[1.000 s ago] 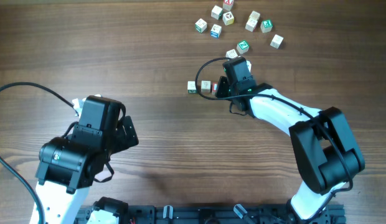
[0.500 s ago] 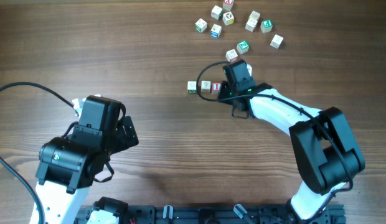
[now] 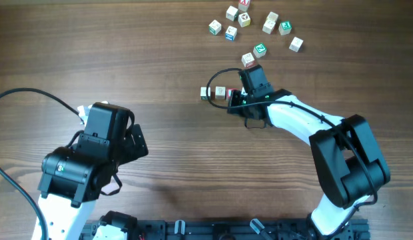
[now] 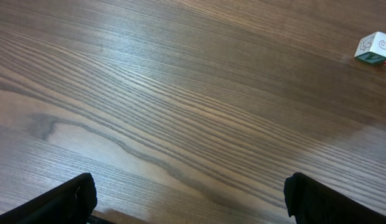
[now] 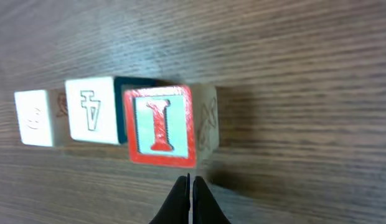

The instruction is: Form a horizontal line

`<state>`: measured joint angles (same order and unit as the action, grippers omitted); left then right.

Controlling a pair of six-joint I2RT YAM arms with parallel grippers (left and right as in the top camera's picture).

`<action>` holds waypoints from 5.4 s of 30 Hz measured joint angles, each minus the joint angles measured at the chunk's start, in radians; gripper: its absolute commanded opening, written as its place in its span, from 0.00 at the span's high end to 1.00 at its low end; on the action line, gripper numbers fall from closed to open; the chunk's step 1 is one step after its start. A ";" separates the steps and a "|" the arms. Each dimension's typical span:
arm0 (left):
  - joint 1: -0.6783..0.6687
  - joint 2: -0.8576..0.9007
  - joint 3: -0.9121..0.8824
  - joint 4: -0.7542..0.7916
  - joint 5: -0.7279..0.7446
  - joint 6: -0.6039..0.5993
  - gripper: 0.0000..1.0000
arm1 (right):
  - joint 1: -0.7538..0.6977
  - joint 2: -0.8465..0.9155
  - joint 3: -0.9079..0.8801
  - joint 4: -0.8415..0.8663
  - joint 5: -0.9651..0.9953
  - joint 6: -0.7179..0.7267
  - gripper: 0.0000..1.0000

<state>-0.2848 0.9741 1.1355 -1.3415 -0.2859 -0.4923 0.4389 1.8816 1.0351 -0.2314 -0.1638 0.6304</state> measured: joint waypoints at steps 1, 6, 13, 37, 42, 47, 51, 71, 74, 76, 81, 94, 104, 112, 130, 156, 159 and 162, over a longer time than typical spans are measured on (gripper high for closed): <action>0.000 0.000 0.000 0.000 0.000 0.000 0.00 | 0.000 0.000 0.000 0.002 0.004 0.000 0.96; 0.000 0.000 0.000 0.000 0.000 0.000 0.00 | 0.000 0.000 0.000 0.020 0.017 -0.005 0.95; 0.000 0.000 0.000 0.000 0.000 0.000 0.00 | 0.000 0.000 0.000 0.053 0.023 -0.008 0.96; 0.000 0.000 0.000 0.000 0.000 0.000 0.00 | 0.000 0.000 0.000 0.123 0.234 -0.065 0.95; 0.000 0.000 0.000 0.000 0.000 0.000 0.00 | 0.000 0.000 0.000 0.136 0.216 -0.080 0.95; 0.000 0.000 0.000 0.000 0.000 0.000 0.00 | 0.000 0.000 0.000 0.151 0.160 -0.084 0.95; 0.000 0.000 0.000 0.000 0.000 0.000 0.00 | 0.000 0.000 0.000 0.159 0.129 -0.087 0.95; 0.000 0.000 0.000 0.000 0.000 0.000 0.00 | 0.000 0.000 0.099 0.219 0.149 -0.112 0.95; 0.000 0.000 0.000 0.000 0.000 0.000 0.00 | 0.001 0.000 0.100 0.258 0.144 -0.096 0.95; 0.000 0.000 0.000 0.000 0.000 0.000 0.00 | 0.007 0.000 0.100 0.277 0.141 -0.089 0.95; 0.000 0.000 0.000 0.000 0.000 0.000 0.00 | 0.019 0.068 0.107 0.341 0.133 -0.066 0.95; 0.000 0.000 0.000 0.000 0.000 0.000 0.00 | 0.033 0.178 0.310 0.149 0.090 -0.060 0.96; 0.000 0.000 0.000 0.000 0.000 0.000 0.00 | 0.062 0.178 0.310 0.026 0.078 -0.061 0.95; 0.000 0.000 0.000 0.000 0.000 0.000 0.00 | 0.063 0.178 0.310 -0.018 0.078 -0.072 0.96; 0.000 0.000 0.000 0.000 0.000 0.000 0.00 | 0.063 0.178 0.310 -0.049 0.078 -0.084 0.96; 0.000 0.000 0.000 0.000 0.000 0.000 0.00 | -0.003 0.178 0.367 -0.303 0.198 -0.084 0.96; 0.000 0.000 0.000 0.000 0.000 0.000 0.00 | -0.001 0.178 0.367 -0.339 0.168 -0.077 0.96; 0.000 0.000 0.000 0.000 0.000 0.000 0.00 | -0.002 0.179 0.367 -0.356 0.180 -0.054 0.95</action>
<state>-0.2848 0.9741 1.1355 -1.3415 -0.2859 -0.4923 0.4374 2.0602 1.4025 -0.5877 0.0158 0.5766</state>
